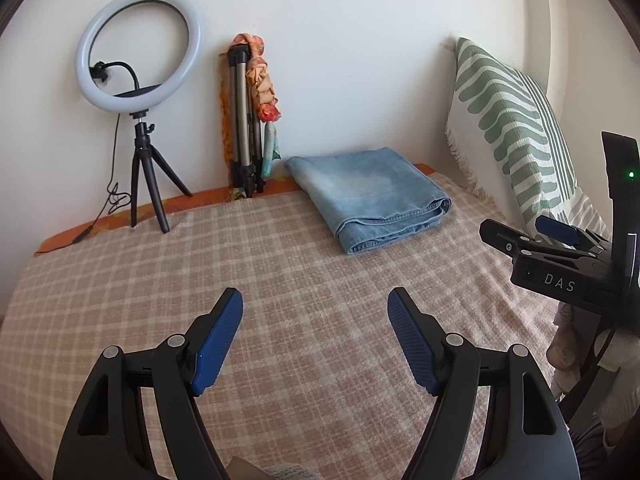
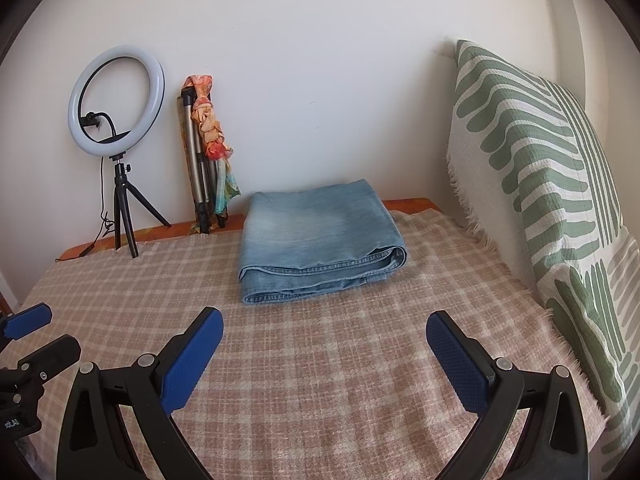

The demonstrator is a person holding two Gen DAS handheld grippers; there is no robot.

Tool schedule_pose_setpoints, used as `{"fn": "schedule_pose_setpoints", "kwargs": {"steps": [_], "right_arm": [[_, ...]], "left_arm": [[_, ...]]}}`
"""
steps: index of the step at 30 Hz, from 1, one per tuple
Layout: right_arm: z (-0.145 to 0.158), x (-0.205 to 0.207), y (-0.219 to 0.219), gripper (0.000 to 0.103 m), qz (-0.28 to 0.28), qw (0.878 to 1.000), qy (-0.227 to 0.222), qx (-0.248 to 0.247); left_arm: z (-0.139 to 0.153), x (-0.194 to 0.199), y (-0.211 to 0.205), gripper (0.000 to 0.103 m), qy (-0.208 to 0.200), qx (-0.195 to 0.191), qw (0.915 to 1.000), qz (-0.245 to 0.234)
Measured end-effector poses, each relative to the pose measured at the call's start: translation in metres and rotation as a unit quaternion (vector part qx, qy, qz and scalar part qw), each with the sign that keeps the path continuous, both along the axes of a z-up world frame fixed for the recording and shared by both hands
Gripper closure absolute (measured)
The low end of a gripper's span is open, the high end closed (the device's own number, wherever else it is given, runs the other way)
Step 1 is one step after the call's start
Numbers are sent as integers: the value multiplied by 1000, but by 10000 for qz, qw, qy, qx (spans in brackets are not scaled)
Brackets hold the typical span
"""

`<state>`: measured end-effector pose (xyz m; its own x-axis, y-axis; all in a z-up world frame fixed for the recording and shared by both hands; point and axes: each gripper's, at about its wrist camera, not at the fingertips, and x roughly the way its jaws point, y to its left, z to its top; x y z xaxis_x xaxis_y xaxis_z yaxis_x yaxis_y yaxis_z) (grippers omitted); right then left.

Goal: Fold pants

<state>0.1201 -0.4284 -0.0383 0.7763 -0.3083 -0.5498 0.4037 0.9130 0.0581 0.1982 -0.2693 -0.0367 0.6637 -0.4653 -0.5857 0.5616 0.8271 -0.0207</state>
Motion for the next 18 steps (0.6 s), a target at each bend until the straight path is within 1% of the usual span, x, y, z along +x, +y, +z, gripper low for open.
{"fn": "schedule_pose_setpoints", "kwargs": {"steps": [7,13,18], "right_arm": [[0,0,1,0,16,10000,6,-8],[0,0,0,0,22,10000,12,8],[-1,0,0,0,23,10000,27,7]], "left_arm": [[1,-1,0,28,-16,13,10000,53],[1,-5,-1,28,-186,24,9998,52],[3,-6,-1,28,-204,9,9998,55]]}}
